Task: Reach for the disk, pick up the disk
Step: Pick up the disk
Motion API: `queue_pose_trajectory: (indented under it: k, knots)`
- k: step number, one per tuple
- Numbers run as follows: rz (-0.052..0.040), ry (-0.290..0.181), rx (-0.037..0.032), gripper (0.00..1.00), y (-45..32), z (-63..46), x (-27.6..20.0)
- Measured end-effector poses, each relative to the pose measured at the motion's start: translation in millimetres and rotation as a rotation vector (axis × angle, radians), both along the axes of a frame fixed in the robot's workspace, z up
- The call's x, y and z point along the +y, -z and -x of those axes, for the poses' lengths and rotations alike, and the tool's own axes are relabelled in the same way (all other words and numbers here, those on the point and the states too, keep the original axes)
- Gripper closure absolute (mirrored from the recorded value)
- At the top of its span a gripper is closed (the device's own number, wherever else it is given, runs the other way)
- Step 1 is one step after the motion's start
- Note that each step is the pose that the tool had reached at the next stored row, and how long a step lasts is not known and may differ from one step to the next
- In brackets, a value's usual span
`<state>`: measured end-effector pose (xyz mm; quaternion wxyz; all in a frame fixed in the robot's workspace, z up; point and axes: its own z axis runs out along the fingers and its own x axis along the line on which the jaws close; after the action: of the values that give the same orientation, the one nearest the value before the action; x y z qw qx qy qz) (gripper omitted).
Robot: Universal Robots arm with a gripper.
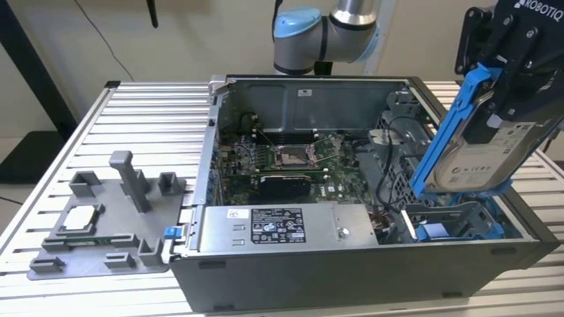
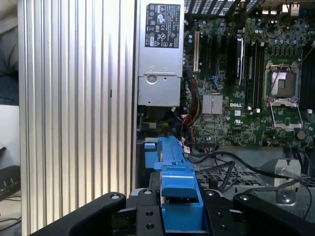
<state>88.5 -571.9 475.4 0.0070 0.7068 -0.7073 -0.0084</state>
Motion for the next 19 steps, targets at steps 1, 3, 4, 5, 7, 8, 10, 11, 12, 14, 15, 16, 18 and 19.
queue_pose_trajectory:
  k: [1,3,4,5,7,8,10,11,12,14,15,16,18,19]
  knots:
    - [0.0000,0.000,0.0000,1.00,0.8,0.0,0.0]
    - [-0.0001,0.000,0.0000,1.00,2.8,0.0,-0.2]
    - [-0.0001,0.000,0.0000,1.00,4.3,0.0,-0.2]
    - [0.0000,0.000,0.0000,1.00,5.6,0.0,-0.2]
    - [-0.0003,0.000,0.0000,1.00,7.9,-1.1,-0.4]
    - [-0.0003,0.000,0.0001,1.00,8.9,-2.2,-0.5]
    - [-0.0001,0.000,0.0010,1.00,10.9,-4.8,-0.6]
    - [-0.0001,0.000,0.0017,1.00,11.9,-6.9,-0.8]
    - [0.0001,0.000,0.0026,1.00,12.7,-9.6,-1.0]
    - [0.0000,0.000,0.0044,1.00,14.2,-15.2,-1.3]
    - [0.0000,0.000,0.0053,1.00,14.9,-18.1,-1.5]
    - [0.0000,0.000,0.0062,1.00,15.5,-20.8,-1.8]
    - [0.0000,0.000,0.0081,1.00,16.6,-25.9,-2.5]
    - [-0.0001,0.000,0.0089,1.00,17.1,-27.8,-2.8]
